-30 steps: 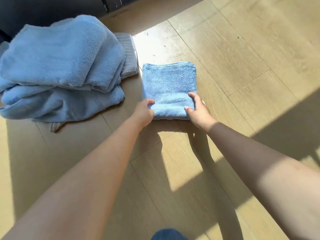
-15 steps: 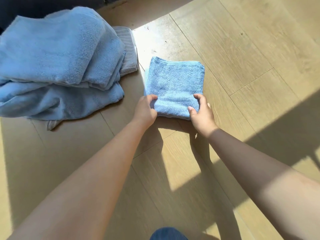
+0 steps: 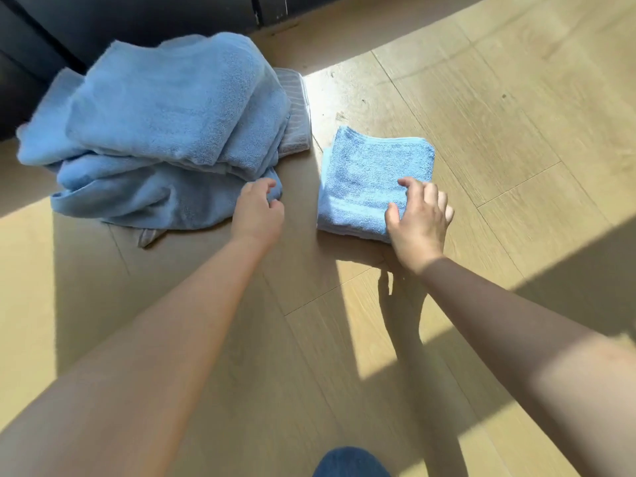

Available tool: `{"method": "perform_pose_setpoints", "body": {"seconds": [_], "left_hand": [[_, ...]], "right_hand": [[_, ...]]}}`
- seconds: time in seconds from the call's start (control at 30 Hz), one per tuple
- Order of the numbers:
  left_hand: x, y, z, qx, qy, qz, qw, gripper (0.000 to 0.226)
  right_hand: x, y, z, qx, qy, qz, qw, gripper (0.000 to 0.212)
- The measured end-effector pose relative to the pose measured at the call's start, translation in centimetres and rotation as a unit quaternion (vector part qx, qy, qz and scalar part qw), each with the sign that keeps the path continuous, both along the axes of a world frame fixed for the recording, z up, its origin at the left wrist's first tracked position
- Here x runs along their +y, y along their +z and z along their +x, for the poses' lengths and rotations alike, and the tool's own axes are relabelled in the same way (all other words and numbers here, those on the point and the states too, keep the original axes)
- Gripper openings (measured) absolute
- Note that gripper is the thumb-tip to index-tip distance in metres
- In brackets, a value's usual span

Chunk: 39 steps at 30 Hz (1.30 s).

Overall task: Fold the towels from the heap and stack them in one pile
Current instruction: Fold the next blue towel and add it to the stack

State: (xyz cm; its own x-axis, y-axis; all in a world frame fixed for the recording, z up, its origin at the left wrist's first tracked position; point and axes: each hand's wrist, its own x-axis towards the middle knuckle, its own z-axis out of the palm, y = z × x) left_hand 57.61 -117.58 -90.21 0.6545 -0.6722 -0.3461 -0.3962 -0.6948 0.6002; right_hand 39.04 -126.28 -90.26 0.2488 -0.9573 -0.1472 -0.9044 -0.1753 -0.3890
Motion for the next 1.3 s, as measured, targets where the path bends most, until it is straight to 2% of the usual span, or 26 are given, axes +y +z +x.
{"method": "perform_pose_setpoints", "body": {"seconds": [0.13, 0.23, 0.33, 0.5, 0.6, 0.7, 0.77, 0.9, 0.97, 1.1, 1.23, 1.3], "left_hand": [[2.3, 2.9, 4.4, -0.055, 0.055, -0.019, 0.997, 0.035], [4.8, 5.0, 7.5, -0.146, 0.095, -0.002, 0.985, 0.035], [7.9, 6.4, 10.8, -0.205, 0.107, 0.029, 0.973, 0.037], [14.2, 6.1, 14.6, -0.204, 0.137, 0.078, 0.966, 0.034], [17.3, 5.0, 15.2, -0.193, 0.135, 0.119, 0.965, 0.035], [18.8, 4.2, 15.5, -0.171, 0.136, 0.135, 0.966, 0.037], [19.1, 4.0, 15.7, -0.168, 0.128, 0.131, 0.969, 0.037], [18.2, 4.2, 15.7, -0.147, 0.125, 0.107, 0.975, 0.035], [17.4, 4.6, 15.4, -0.131, 0.122, 0.089, 0.980, 0.035], [15.8, 5.3, 14.8, -0.124, 0.106, 0.069, 0.984, 0.037], [14.8, 5.7, 14.3, -0.133, 0.093, 0.066, 0.984, 0.037], [14.7, 5.7, 14.3, -0.147, 0.068, 0.072, 0.984, 0.036]], "right_hand": [[1.2, 2.3, 5.7, -0.005, 0.105, -0.010, 0.994, 0.041], [2.4, 3.7, 10.8, -0.004, 0.189, -0.004, 0.982, 0.038], [3.8, 4.5, 16.0, 0.043, 0.277, 0.008, 0.960, 0.037], [6.4, 4.4, 22.0, 0.150, 0.380, 0.014, 0.913, 0.038], [7.2, 4.2, 23.0, 0.200, 0.367, 0.017, 0.908, 0.041], [7.3, 4.4, 23.3, 0.206, 0.343, 0.006, 0.916, 0.050], [7.4, 4.4, 23.3, 0.195, 0.343, -0.017, 0.919, 0.048], [7.2, 4.3, 23.0, 0.124, 0.363, -0.067, 0.921, 0.027], [7.1, 4.4, 22.5, 0.110, 0.373, -0.075, 0.918, 0.027], [7.3, 4.4, 21.5, 0.150, 0.411, -0.080, 0.896, 0.035], [7.0, 4.7, 22.1, 0.087, 0.348, -0.043, 0.932, 0.044], [6.4, 4.8, 23.4, 0.084, 0.324, -0.024, 0.942, 0.047]]}}
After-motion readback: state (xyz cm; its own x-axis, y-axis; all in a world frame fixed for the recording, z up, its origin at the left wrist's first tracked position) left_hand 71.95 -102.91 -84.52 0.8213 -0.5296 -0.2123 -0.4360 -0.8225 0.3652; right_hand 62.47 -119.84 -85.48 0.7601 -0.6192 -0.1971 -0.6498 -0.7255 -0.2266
